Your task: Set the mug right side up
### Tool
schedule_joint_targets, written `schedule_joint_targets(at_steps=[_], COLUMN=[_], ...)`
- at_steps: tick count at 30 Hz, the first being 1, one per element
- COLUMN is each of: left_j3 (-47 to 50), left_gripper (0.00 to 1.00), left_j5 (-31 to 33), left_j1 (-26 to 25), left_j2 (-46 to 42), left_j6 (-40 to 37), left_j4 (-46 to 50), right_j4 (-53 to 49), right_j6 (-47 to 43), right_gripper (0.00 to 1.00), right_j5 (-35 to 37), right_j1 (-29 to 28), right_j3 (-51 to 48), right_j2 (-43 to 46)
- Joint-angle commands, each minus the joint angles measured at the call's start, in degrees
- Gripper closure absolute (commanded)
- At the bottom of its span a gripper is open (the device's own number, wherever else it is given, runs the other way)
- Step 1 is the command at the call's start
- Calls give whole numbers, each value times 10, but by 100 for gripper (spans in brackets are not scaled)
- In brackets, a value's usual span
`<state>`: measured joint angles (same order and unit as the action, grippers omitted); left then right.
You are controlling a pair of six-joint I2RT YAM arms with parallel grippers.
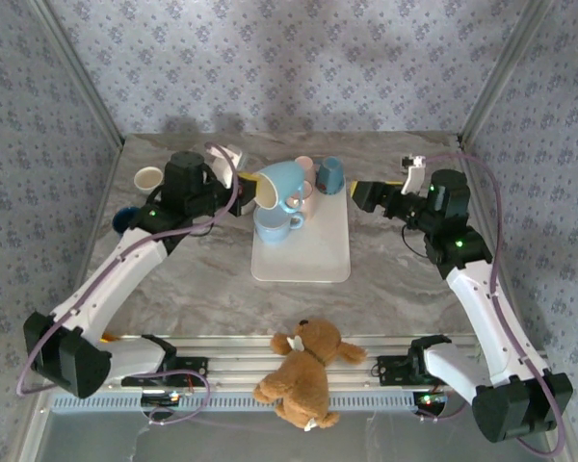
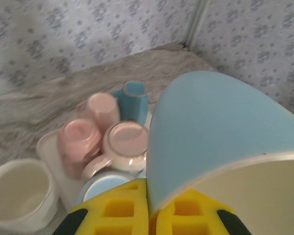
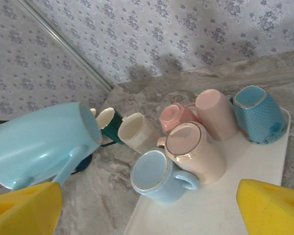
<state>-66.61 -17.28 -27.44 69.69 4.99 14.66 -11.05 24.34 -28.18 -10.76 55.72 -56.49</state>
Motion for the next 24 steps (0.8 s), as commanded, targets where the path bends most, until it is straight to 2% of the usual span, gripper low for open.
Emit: schedule_joint_targets(at_steps=[1, 9, 18, 24], left_j3=[-29, -76, -114, -107], left_gripper=[100, 100, 100, 100], left_j5=[57, 138, 150, 147], left_j1=[7, 31, 72, 112], left_j2=[-46, -48, -19, 9], left_j6=[8, 64, 108, 135], left_j4=[55, 235, 390, 433], right_j4=[2, 31, 29, 3], right_j6=[-53, -76, -82, -95], right_gripper=[7, 9, 10, 12], right_j5=[12, 1, -36, -90], right_j1=[-7, -16, -37, -64], right_j3=[-14, -45, -23, 10], right_j2=[8, 0, -50, -106])
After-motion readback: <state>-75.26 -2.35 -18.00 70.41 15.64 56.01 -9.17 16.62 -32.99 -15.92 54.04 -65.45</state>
